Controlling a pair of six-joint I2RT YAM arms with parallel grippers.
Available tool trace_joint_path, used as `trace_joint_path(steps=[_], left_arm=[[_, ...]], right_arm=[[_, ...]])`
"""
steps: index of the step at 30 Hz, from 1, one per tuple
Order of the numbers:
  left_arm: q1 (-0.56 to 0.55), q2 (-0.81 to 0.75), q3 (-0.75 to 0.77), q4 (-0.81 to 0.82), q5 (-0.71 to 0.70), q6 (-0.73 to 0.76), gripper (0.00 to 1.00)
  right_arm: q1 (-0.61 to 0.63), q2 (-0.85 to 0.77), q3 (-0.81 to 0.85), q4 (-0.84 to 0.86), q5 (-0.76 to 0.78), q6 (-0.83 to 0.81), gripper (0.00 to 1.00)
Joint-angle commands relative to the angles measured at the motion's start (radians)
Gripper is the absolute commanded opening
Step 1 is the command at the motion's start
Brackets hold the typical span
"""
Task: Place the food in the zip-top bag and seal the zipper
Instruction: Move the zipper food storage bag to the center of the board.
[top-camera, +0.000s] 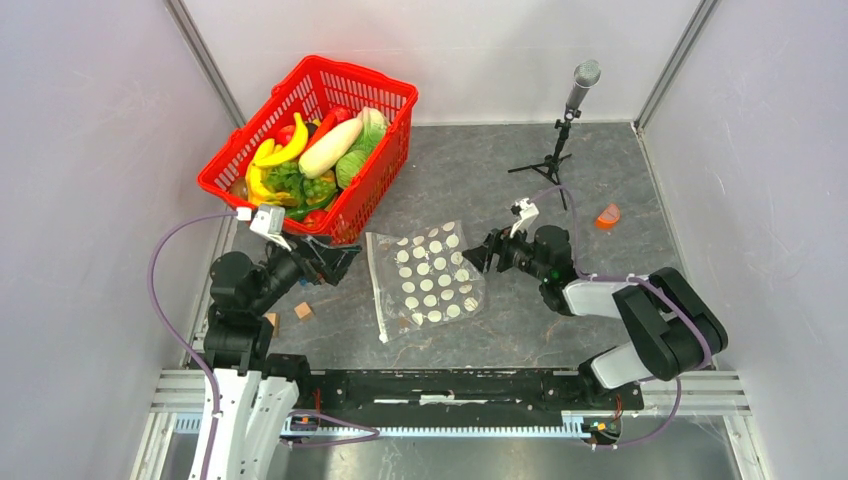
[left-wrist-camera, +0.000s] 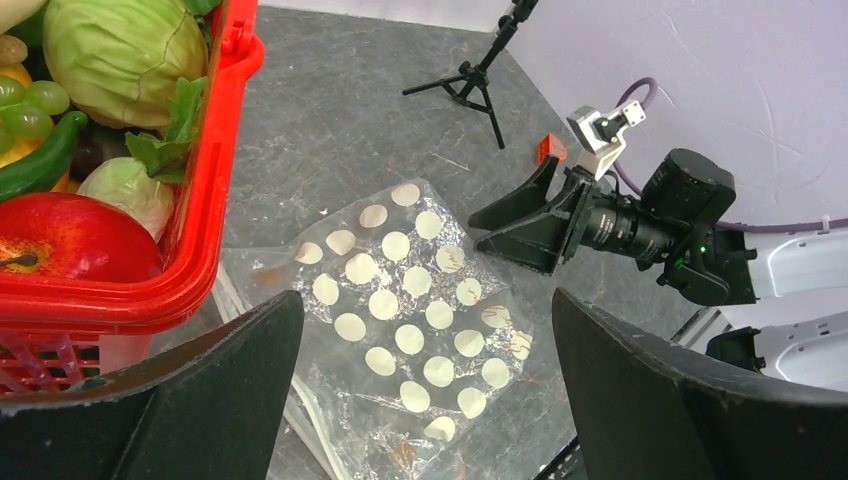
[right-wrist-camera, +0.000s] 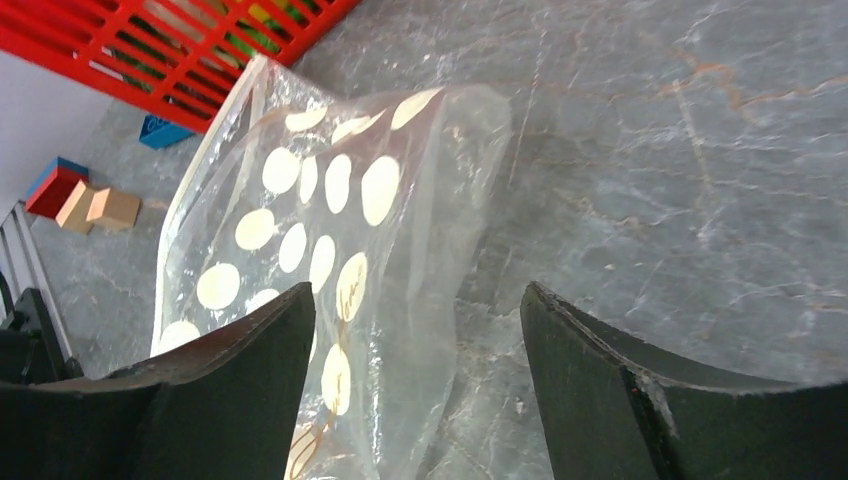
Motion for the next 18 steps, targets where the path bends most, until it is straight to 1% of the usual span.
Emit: trace_joint_path(steps=[1, 3, 5, 7, 8, 9, 12, 13, 15, 18], left_arm=[[0.004, -0.012, -0.008, 0.021, -0.004, -0.020, 1.00], [0.004, -0.011, -0.010, 0.010, 0.002, -0.010, 1.00], [0.006, -0.014, -0.009, 0.001, 0.004, -0.007, 1.00], [0.004, -0.018, -0.011, -0.006, 0.009, -0.005, 1.00], [0.004, -0.019, -0.012, -0.006, 0.013, -0.006, 1.00], [0.005, -0.021, -0.015, -0.006, 0.016, -0.007, 1.00], [0.005, -0.023, -0.023, -0.007, 0.034, -0.010, 1.00], [0.003, -0.019, -0.024, -0.007, 0.048, -0.009, 1.00], [0.003, -0.009, -0.024, 0.000, 0.098, -0.011, 1.00], [0.004, 0.001, -0.025, 0.001, 0.160, -0.009, 1.00]], right_arm=[[0.046, 0.013, 0.006, -0.047, 0.003, -0.036, 0.78], [0.063, 0.044, 0.032, -0.059, -0.016, -0.049, 0.71], [0.071, 0.066, 0.048, -0.059, -0.025, -0.047, 0.58], [0.074, 0.068, 0.053, -0.060, -0.028, -0.048, 0.52], [0.075, 0.060, 0.049, -0.060, -0.019, -0.048, 0.46], [0.075, 0.050, 0.041, -0.058, -0.017, -0.051, 0.35], [0.075, -0.012, -0.002, -0.059, 0.015, -0.057, 0.15], [0.074, -0.040, -0.018, -0.062, 0.031, -0.058, 0.12], [0.074, -0.097, -0.054, -0.093, 0.070, -0.075, 0.11], [0.069, -0.187, -0.119, -0.146, 0.151, -0.116, 0.05]])
